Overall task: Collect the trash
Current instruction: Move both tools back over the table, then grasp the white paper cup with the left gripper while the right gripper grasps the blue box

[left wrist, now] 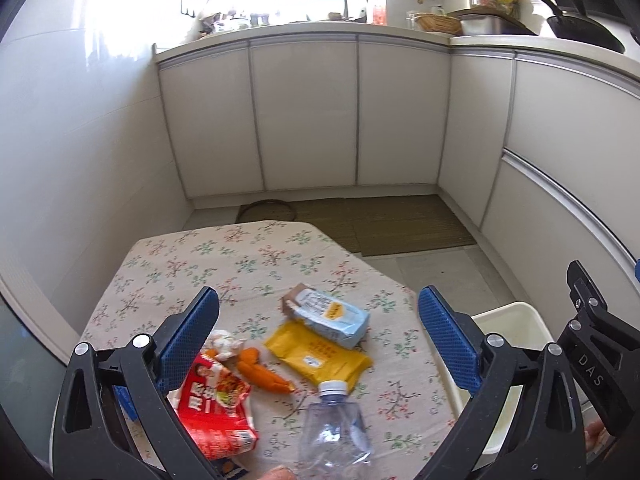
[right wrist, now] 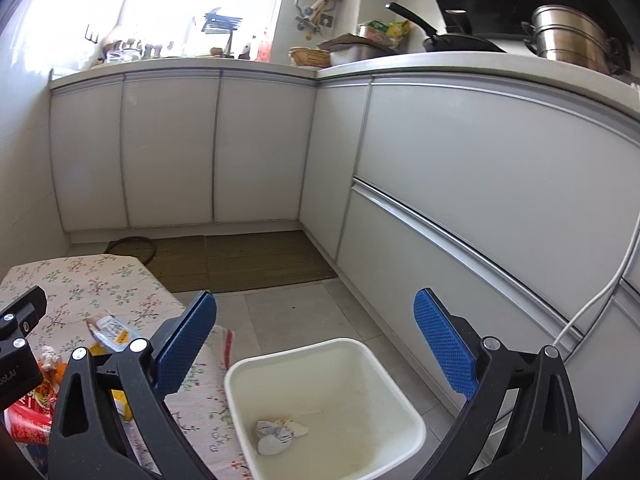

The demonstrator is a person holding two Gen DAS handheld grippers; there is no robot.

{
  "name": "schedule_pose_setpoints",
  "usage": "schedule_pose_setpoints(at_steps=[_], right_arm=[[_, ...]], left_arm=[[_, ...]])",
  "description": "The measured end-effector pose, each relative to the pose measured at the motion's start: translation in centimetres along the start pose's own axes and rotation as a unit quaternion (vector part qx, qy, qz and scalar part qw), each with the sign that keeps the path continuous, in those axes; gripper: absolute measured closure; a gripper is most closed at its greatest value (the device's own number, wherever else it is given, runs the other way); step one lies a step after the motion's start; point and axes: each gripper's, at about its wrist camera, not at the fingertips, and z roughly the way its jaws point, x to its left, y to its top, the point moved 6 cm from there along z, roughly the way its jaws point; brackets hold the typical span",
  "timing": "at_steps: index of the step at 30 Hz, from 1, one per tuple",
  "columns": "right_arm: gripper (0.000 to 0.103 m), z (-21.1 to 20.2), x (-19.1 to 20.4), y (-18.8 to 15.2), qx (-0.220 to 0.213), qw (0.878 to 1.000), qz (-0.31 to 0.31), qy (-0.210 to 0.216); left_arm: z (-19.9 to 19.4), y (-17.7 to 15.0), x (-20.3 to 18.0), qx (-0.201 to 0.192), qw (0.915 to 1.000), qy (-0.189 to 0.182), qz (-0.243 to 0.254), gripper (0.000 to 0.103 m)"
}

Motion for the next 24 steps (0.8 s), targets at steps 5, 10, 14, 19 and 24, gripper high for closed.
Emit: schedule_pose_setpoints(at_steps=[5, 10, 14, 19, 24], right_arm=[[0.007, -0.3, 3.4, 0.1, 0.000, 0.999, -0.018, 0.028], [0.007, -0.9, 6.7, 0.1, -0.003, 0.998, -0.034, 0.058], [0.007, -1.5, 9.3, -0.1, -0.003, 0.996, -0.045, 0.083], [0.007, -2.2, 12.8, -0.5, -0.004, 0.991, -0.058, 0.120], [0.007, -3.6, 16.3, -1.1, -0.012, 0.985, -0.080, 0.155]], left_arm=[[0.0, -0.5, 2.9, 0.008, 0.9996, 0.025, -0.013, 0.007], [0.0, -1.1, 6.2, 0.020, 0.9980, 0.052, -0.031, 0.007], [-0.1, -1.7, 8.9, 0.031, 0.9956, 0.074, -0.047, 0.007], [-0.7, -2.8, 12.6, 0.042, 0.9905, 0.111, -0.069, 0.007], [-1.3, -4.9, 16.8, 0.064, 0.9808, 0.155, -0.100, 0.007]])
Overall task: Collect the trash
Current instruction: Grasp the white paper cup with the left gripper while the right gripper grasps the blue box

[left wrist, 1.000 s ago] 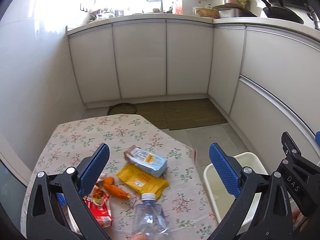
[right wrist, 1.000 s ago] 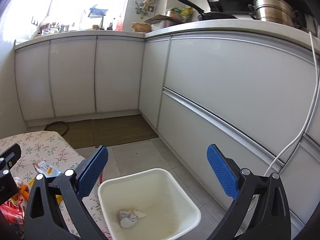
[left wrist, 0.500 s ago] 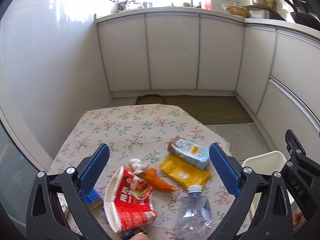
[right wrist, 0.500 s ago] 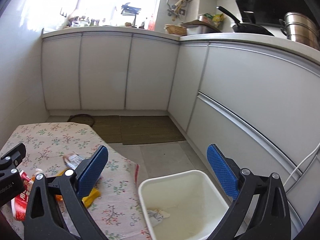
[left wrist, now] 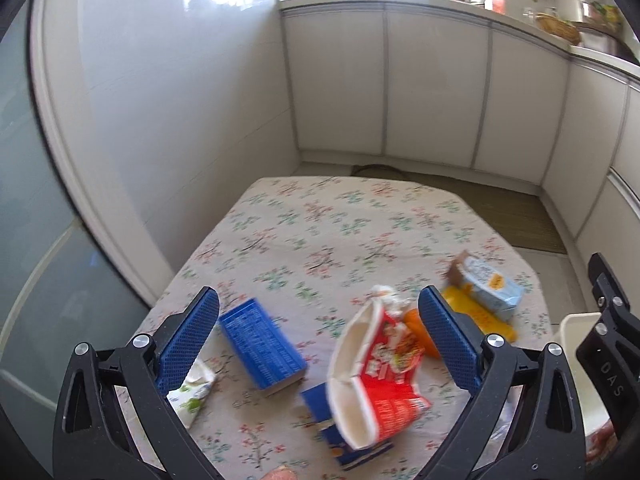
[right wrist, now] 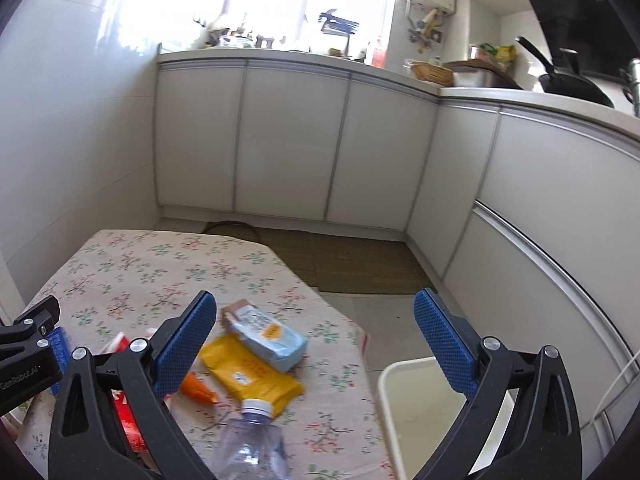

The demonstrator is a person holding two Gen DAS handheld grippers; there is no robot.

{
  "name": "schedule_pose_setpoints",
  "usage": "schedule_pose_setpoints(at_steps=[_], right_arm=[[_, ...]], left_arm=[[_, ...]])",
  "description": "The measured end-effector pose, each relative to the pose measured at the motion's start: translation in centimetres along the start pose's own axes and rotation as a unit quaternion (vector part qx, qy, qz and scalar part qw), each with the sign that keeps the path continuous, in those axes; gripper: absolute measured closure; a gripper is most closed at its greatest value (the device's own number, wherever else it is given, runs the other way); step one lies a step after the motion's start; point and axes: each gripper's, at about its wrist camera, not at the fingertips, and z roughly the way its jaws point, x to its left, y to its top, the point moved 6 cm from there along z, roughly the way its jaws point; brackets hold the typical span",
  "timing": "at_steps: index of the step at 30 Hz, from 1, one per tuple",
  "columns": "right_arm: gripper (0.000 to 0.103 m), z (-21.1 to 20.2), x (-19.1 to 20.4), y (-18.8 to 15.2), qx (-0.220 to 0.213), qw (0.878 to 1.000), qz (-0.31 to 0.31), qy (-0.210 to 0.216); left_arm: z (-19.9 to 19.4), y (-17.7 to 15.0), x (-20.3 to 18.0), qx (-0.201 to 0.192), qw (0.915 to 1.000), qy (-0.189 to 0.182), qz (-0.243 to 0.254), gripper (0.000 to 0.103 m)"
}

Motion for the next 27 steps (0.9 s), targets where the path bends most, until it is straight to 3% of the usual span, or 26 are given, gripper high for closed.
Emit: schedule_pose_setpoints(at_steps=[5, 8, 11, 15, 21, 24, 27], right_arm=[[0.007, 0.1, 3.2, -0.3, 0.006, 0.999, -0.018, 0.034], [0.007, 0.1, 4.8, -0.7, 0.010, 0.998, -0.031, 0.046], [0.007, 0.1, 6.0, -1.1, 0.014, 0.998, -0.042, 0.053], [0.007, 0.3, 6.8, -1.6, 0.020, 0.997, -0.060, 0.053], [0.007, 0.9, 7.0, -2.0, 0.032, 0.996, -0.060, 0.053], [0.007, 1.1, 7.5, -2.2, 0.037, 0.995, -0.068, 0.057], [0.007, 1.1, 7.9, -2.4, 0.037, 0.994, -0.080, 0.058]], left_arm=[[1.4, -1.6, 4.8, 0.033, 0.9971, 0.050, -0.046, 0.007], [2.7, -3.2, 8.1, 0.072, 0.9895, 0.077, -0.099, 0.007], [4.5, -5.6, 12.0, 0.125, 0.9712, 0.097, -0.178, 0.007], [7.1, -9.3, 16.6, 0.202, 0.9331, 0.104, -0.279, 0.007], [8.9, -13.8, 19.8, 0.252, 0.8716, 0.042, -0.418, 0.007], [9.7, -15.1, 20.4, 0.256, 0.8609, 0.033, -0.438, 0.010], [10.0, -14.9, 20.3, 0.253, 0.8692, 0.028, -0.424, 0.025]])
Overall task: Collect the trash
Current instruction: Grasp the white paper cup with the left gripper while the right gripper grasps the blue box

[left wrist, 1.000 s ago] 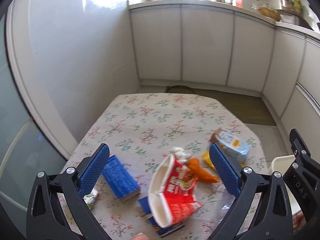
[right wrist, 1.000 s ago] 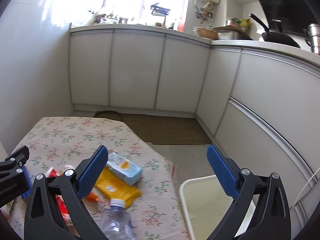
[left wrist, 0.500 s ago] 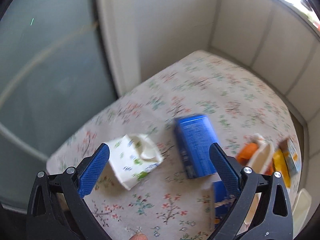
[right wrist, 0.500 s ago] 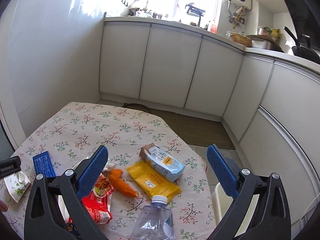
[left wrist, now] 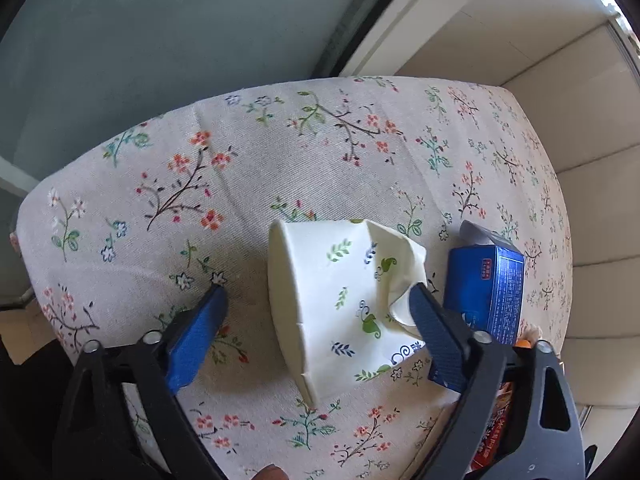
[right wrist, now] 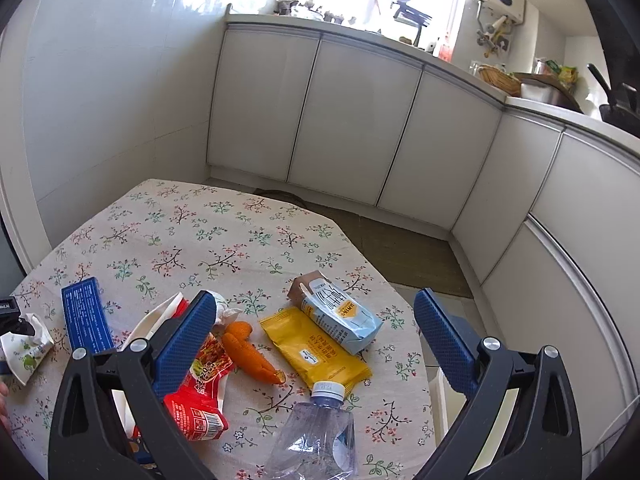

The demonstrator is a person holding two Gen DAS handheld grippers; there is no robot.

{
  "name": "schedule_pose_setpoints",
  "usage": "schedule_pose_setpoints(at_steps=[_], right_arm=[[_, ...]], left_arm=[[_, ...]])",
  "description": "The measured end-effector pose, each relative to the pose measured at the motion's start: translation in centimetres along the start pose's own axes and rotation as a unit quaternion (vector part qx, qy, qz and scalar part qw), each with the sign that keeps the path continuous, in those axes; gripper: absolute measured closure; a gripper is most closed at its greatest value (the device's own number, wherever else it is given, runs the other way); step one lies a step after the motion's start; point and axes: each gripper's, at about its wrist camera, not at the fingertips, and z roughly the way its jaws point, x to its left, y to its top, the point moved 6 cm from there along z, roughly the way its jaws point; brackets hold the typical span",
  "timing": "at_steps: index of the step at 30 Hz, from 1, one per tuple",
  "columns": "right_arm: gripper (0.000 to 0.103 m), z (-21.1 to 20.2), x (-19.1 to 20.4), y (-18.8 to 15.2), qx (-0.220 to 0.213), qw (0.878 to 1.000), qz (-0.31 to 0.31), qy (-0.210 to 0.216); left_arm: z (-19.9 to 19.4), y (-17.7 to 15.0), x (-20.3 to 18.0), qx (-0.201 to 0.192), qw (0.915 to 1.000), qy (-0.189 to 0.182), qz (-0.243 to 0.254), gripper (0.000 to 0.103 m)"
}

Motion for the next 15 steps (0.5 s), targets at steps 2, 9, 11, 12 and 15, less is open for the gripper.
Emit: schedule_pose_setpoints(at_steps=[2, 9, 11, 12, 15], right_arm=[[0.007, 0.1, 0.0, 0.0, 0.002, 1.000, -0.001, 0.001], [0.007, 0.2, 0.5, -0.1, 0.006, 1.000, -0.004, 0.013], [0.007, 0.2, 0.9, 0.0, 0.006, 1.000, -0.002, 0.026], [0.007, 0.1, 1.0, 0.2, 0.007, 0.999, 0.000, 0.035], [0.007, -0.1, 2.1, 1.0, 0.015, 0.996, 0.016, 0.081]], left_arm=[[0.3, 0.2, -1.0, 0.005, 0.9997, -0.016, 0.016, 0.038], [-0.6, -0.1, -3.8, 0.006, 0.9948, -0.063, 0.079, 0.089], [-1.3, 0.0, -4.5, -0.007, 0.9926, -0.062, 0.104, 0.093], [-1.7, 0.0, -5.0, -0.012, 0.9908, -0.070, 0.115, 0.098], [-3.3, 0.3, -6.2, -0.032, 0.9852, -0.086, 0.145, 0.101]])
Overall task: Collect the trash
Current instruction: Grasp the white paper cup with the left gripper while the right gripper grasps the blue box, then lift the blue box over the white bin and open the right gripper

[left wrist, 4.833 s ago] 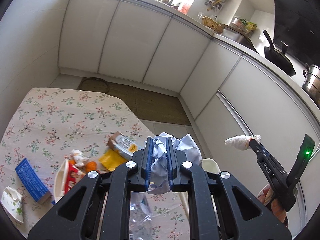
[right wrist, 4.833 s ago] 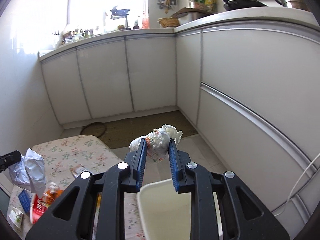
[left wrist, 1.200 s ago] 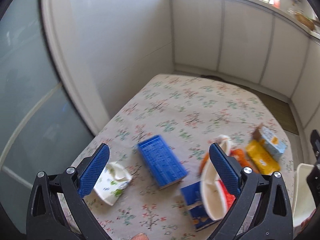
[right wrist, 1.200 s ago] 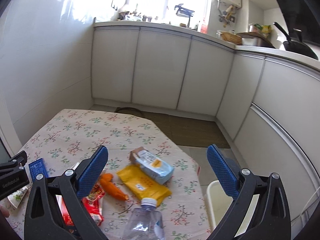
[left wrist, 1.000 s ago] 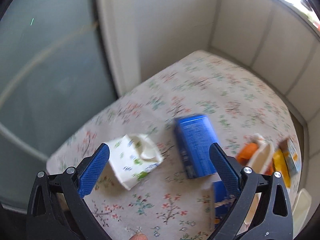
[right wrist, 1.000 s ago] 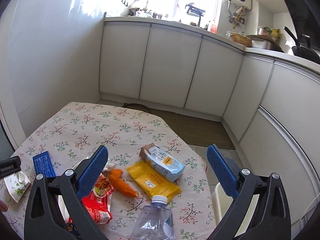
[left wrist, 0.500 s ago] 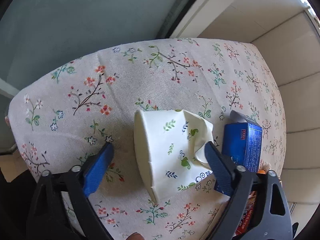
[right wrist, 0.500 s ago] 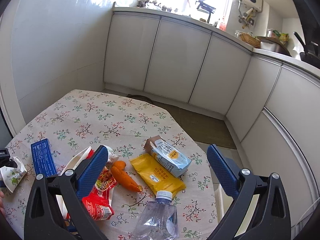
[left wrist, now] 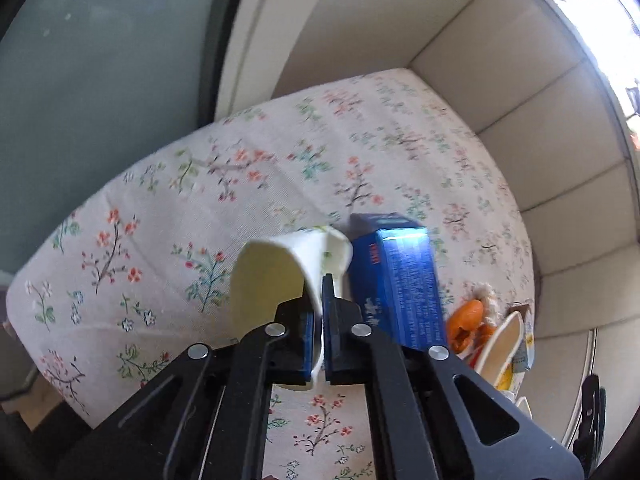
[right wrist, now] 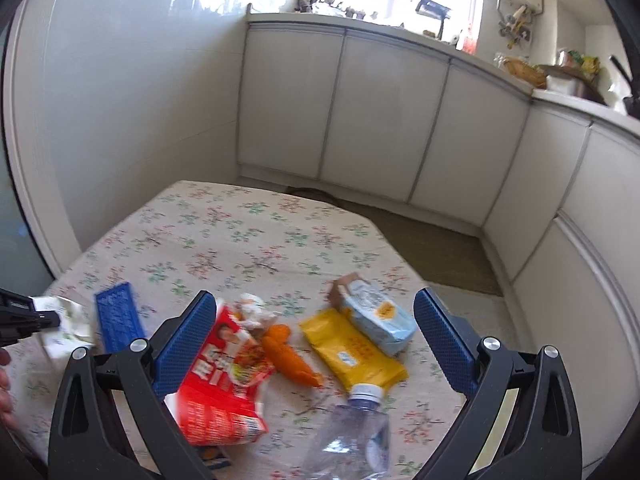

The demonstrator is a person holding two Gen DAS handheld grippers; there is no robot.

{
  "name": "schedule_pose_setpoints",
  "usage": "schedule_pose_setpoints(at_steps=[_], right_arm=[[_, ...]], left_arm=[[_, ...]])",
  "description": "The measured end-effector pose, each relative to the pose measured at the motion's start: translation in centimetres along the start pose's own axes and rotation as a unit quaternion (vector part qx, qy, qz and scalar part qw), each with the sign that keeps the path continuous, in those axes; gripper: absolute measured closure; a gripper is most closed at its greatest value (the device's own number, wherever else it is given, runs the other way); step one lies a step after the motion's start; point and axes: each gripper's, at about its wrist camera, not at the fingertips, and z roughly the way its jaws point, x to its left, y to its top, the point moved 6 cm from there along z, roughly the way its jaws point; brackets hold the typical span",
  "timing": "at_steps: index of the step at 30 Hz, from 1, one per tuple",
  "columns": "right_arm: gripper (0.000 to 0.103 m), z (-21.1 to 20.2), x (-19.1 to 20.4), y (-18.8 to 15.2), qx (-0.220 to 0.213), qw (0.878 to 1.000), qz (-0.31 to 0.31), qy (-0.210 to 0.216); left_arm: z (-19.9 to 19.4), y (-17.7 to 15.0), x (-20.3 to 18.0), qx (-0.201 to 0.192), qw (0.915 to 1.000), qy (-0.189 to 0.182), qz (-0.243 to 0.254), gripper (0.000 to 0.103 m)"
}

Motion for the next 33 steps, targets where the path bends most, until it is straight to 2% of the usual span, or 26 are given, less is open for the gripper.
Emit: schedule_pose_setpoints(at_steps=[5, 9, 11, 15, 18, 23, 24, 26, 27, 33], right_arm=[[0.007, 1.2, 3.8, 0.9, 0.046, 0.996, 0.005, 0.075], [0.007, 2.9, 9.2, 0.6, 0.084, 0.989, -0.067, 0.099], [0.007, 3.8, 12.4, 0.4, 0.093, 0.983, -0.118, 0.104], [0.007, 6.6, 18.2, -1.4, 0.161, 0.960, -0.179, 0.141], [0.007, 8.5, 20.3, -2.6, 0.192, 0.951, -0.193, 0.144], [0.007, 11.0, 21.7, -4.2, 0.245, 0.940, -0.186, 0.149], [0.008, 11.4, 22.0, -4.6, 0.254, 0.937, -0.183, 0.156], [0.036, 11.8, 22.4, -5.0, 0.269, 0.932, -0.178, 0.166], [0.042, 12.1, 22.4, -5.3, 0.284, 0.928, -0.169, 0.172], [0.046, 11.5, 21.9, -4.8, 0.278, 0.934, -0.133, 0.182]], left_arm=[[-3.1, 1.2, -2.5, -0.062, 0.9953, 0.007, 0.074, 0.101], [-5.6, 1.9, -3.4, -0.092, 0.9914, -0.007, 0.093, 0.101], [-7.0, 2.6, -3.4, -0.109, 0.9895, -0.014, 0.094, 0.101], [-9.9, 4.2, -2.7, -0.136, 0.9871, -0.035, 0.077, 0.101], [-11.0, 5.0, -2.2, -0.146, 0.9861, -0.044, 0.067, 0.101], [-11.2, 5.6, -1.5, -0.146, 0.9865, -0.049, 0.056, 0.101], [-11.2, 5.7, -1.4, -0.145, 0.9867, -0.049, 0.054, 0.101], [-11.1, 5.9, -1.0, -0.145, 0.9871, -0.048, 0.049, 0.101], [-11.3, 5.9, -0.8, -0.144, 0.9873, -0.048, 0.048, 0.101], [-11.4, 5.9, 0.2, -0.141, 0.9883, -0.043, 0.039, 0.101]])
